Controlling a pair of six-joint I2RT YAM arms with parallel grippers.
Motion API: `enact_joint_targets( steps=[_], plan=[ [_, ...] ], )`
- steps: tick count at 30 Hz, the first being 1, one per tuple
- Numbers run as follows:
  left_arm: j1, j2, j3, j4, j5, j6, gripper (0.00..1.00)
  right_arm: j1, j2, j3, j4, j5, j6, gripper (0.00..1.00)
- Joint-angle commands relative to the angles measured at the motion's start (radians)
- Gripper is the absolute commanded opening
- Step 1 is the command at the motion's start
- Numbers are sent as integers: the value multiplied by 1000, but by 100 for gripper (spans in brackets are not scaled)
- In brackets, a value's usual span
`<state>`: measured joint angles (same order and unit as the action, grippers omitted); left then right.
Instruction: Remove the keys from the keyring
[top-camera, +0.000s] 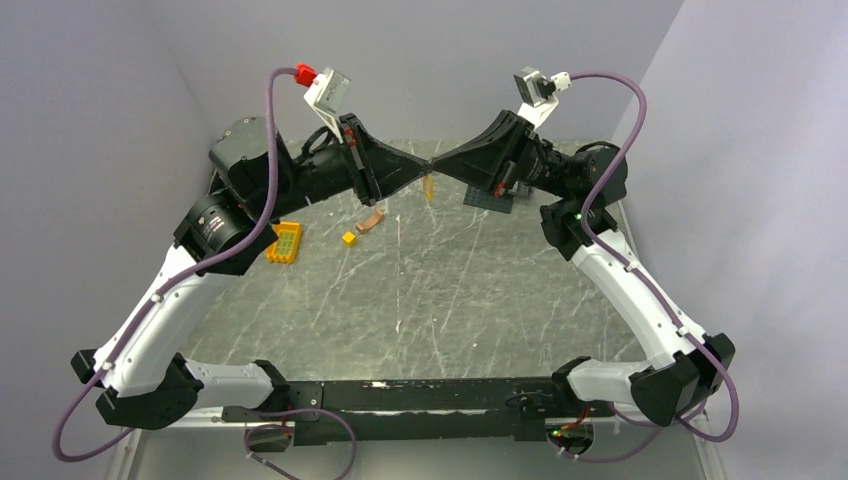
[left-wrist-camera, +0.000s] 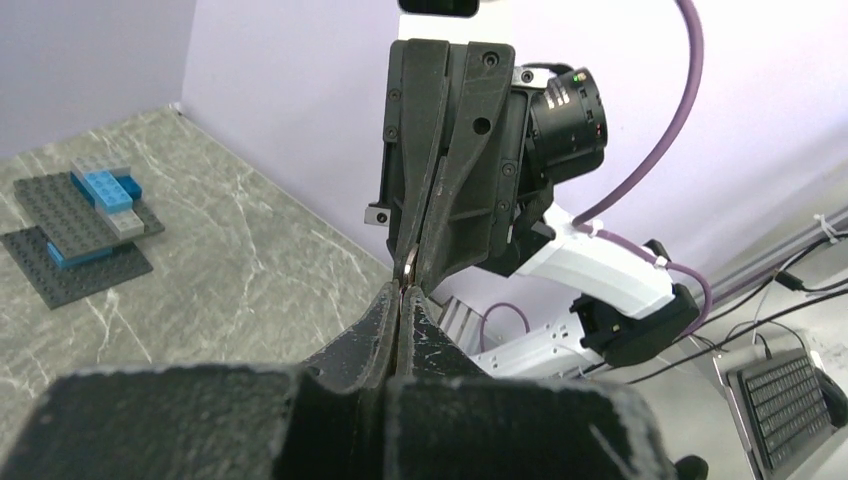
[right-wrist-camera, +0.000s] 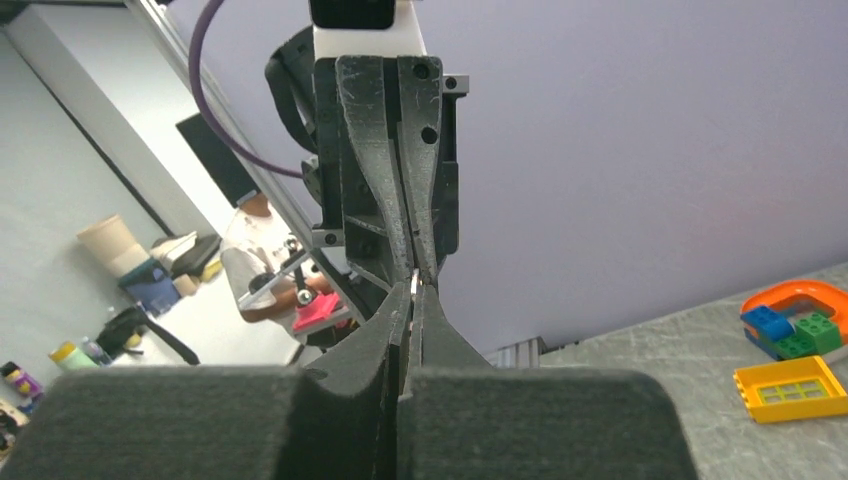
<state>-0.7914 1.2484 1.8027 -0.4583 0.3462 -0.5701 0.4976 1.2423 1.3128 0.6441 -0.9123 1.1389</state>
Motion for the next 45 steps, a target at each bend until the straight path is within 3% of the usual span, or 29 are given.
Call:
enact_joint_targets(
  steps=[1, 15, 17, 20, 24, 27, 32, 37, 45],
  plan=[
    [-24, 10, -38, 140, -66, -27, 0, 22, 6, 0, 138, 23, 78, 0],
    [-58, -25, -106, 214, -163, -33, 1, 23, -16, -21, 146, 36, 83, 0],
    [-58, -32, -102, 208, -168, -21, 15, 23, -22, -26, 134, 39, 72, 0],
    [-59, -33, -59, 153, -171, 9, 50, 22, -31, -47, 124, 39, 63, 0],
    [-58, -58, -25, 60, -178, 49, 75, 22, -37, -68, 116, 33, 53, 0],
    [-57, -98, -30, 16, -195, 77, 86, 21, -41, -70, 85, 23, 25, 0],
    [-41, -130, -8, -75, -183, 115, 92, 22, -53, -79, 31, 7, -25, 0],
    [-9, -105, 72, -174, -76, 146, 94, 21, -62, -53, -86, -20, -128, 0],
    [50, -5, 188, -330, 166, 177, 83, 24, -50, 26, -254, -143, -244, 0]
  ],
)
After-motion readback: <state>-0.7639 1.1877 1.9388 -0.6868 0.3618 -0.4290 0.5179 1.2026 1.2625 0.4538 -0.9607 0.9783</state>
